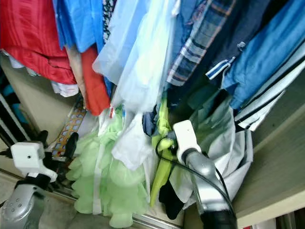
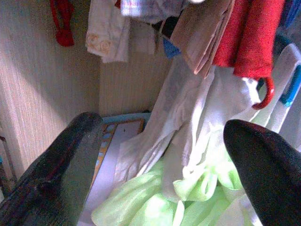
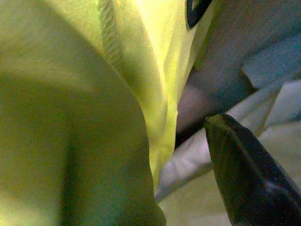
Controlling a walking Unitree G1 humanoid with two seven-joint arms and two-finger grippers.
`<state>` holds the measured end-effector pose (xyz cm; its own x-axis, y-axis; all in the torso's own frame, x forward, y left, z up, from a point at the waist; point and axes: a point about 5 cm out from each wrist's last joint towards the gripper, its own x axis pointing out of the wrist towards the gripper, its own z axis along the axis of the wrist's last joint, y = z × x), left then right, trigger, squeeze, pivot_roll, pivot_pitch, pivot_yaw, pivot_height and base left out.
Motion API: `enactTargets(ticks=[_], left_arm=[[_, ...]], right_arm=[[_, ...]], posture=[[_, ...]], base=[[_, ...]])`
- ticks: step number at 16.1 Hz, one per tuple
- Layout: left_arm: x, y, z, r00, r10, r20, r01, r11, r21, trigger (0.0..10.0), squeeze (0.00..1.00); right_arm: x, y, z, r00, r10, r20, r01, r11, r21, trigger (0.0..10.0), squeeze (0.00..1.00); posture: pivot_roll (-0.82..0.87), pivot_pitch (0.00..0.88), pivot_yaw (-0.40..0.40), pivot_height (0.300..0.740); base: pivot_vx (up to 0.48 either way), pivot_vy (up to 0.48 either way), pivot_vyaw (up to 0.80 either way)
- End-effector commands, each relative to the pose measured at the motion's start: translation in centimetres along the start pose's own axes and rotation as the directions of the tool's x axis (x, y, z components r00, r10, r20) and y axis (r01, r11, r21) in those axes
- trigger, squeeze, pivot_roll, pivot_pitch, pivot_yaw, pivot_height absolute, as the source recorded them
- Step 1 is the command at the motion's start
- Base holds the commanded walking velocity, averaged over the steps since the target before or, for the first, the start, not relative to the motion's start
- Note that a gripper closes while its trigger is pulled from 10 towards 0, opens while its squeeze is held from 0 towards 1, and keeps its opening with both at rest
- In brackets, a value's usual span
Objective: Clean up the room
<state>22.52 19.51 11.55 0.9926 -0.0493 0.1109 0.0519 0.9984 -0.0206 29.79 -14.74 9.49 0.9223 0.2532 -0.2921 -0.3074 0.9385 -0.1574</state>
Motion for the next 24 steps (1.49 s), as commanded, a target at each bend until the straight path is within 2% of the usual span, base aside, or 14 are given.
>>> enactTargets(ticks=[1, 2, 3, 7, 10, 11, 12, 14, 15, 16, 18, 20, 22, 24], left_arm=[[-0.4, -0.3, 1.3, 1.0, 0.008, 0.024, -0.008, 1.0, 0.006, 10.0, 0.0], [-0.5, -0.4, 1.5, 1.0, 0.005, 0.023, -0.005, 1.0, 0.003, 10.0, 0.0], [-0.9, -0.4, 1.6, 1.0, 0.006, -0.005, -0.006, 1.0, -0.019, 10.0, 0.0], [-2.1, -1.1, 1.7, 0.992, -0.083, -0.094, 0.08, 0.996, -0.039, 10.0, 0.0], [-1.3, -2.4, 1.3, 0.987, -0.104, -0.12, 0.098, 0.994, -0.055, 10.0, 0.0], [-0.7, -3.3, 1.0, 0.97, -0.209, -0.123, 0.202, 0.977, -0.067, 10.0, 0.0], [-0.3, -3.6, 1.0, 0.959, -0.259, -0.113, 0.254, 0.965, -0.061, 10.0, 0.0], [0.5, -3.5, 1.0, 0.958, -0.268, -0.105, 0.264, 0.963, -0.05, 10.0, 0.0], [1.2, -3.5, 1.6, 0.959, -0.276, -0.061, 0.278, 0.961, 0.011, 10.0, 0.0], [1.7, -3.6, 2.3, 0.964, -0.264, -0.014, 0.265, 0.962, 0.074, 10.0, 0.0], [1.7, -2.5, 2.9, 0.984, -0.176, 0.026, 0.172, 0.978, 0.12, 10.0, 0.0], [0.5, -1.8, 2.8, 0.993, -0.118, 0.007, 0.117, 0.991, 0.067, 10.0, 0.0], [-0.4, -2.1, 2.5, 0.99, -0.141, -0.014, 0.141, 0.989, 0.045, 10.0, 0.0], [-0.9, -1.5, 1.8, 0.996, -0.076, -0.037, 0.076, 0.997, 0.017, 10.0, 0.0]], right_arm=[[-2.4, -1.0, 1.0, 0.994, 0.001, 0.112, 0.0, 1.0, -0.006, 10.0, 0.0], [-2.9, -1.2, 1.1, 0.991, 0.003, 0.131, -0.001, 1.0, -0.013, 10.0, 0.0], [-4.5, -1.2, 1.2, 0.984, 0.047, 0.174, -0.048, 0.999, -0.001, 10.0, 0.0], [-6.3, -1.6, 1.5, 0.974, 0.091, 0.206, -0.081, 0.995, -0.056, 10.0, 0.0], [-5.3, -1.1, 2.0, 0.965, 0.113, 0.235, -0.093, 0.991, -0.092, 10.0, 0.0], [-4.2, -1.0, 2.2, 0.966, 0.084, 0.244, -0.059, 0.992, -0.11, 10.0, 0.0], [-3.5, -0.8, 2.3, 0.964, 0.071, 0.256, -0.039, 0.991, -0.127, 10.0, 0.0], [-2.6, -0.6, 2.6, 0.954, 0.082, 0.29, -0.05, 0.992, -0.115, 10.0, 0.0], [-2.2, -0.9, 3.5, 0.943, 0.047, 0.329, -0.016, 0.995, -0.097, 10.0, 0.0], [-1.9, -1.5, 4.5, 0.928, -0.013, 0.373, 0.052, 0.994, -0.095, 10.0, 0.0], [-2.1, -2.3, 5.4, 0.907, -0.092, 0.412, 0.132, 0.989, -0.071, 10.0, 0.0], [-2.6, -1.6, 4.4, 0.921, -0.112, 0.373, 0.119, 0.993, 0.004, 10.0, 0.0], [-3.1, -0.6, 3.9, 0.927, -0.063, 0.37, 0.076, 0.997, -0.021, 10.0, 0.0], [-3.0, -0.6, 2.7, 0.943, -0.09, 0.319, 0.084, 0.996, 0.033, 10.0, 0.0]], posture=[[0.07, 0.0, -0.138, 0.74], [0.07, 0.0, -0.132, 0.74], [0.08, 0.0, -0.125, 0.74], [0.07, 0.0, -0.068, 0.74], [0.07, 0.0, -0.046, 0.74], [0.08, 0.0, -0.047, 0.74], [0.08, 0.0, -0.047, 0.74], [0.08, 0.0, -0.048, 0.74], [0.08, 0.0, -0.058, 0.74], [0.08, 0.0, -0.071, 0.74], [0.06, 0.0, -0.08, 0.74], [0.07, 0.0, -0.078, 0.74], [0.07, 0.0, -0.08, 0.74], [0.08, 0.0, -0.082, 0.74]], base=[[0.0, 0.0, 0.0], [0.0, 0.0, 0.0], [0.0, 0.0, 0.0], [0.0, 0.0, 0.0], [0.0, 0.0, 0.0], [0.0, 0.0, 0.0], [0.0, 0.0, 0.0], [0.0, 0.0, 0.0], [0.0, 0.0, 0.0], [0.0, 0.0, 0.0], [0.0, 0.0, 0.0], [0.0, 0.0, 0.0], [0.0, 0.0, 0.0], [0.0, 0.0, 0.0]])
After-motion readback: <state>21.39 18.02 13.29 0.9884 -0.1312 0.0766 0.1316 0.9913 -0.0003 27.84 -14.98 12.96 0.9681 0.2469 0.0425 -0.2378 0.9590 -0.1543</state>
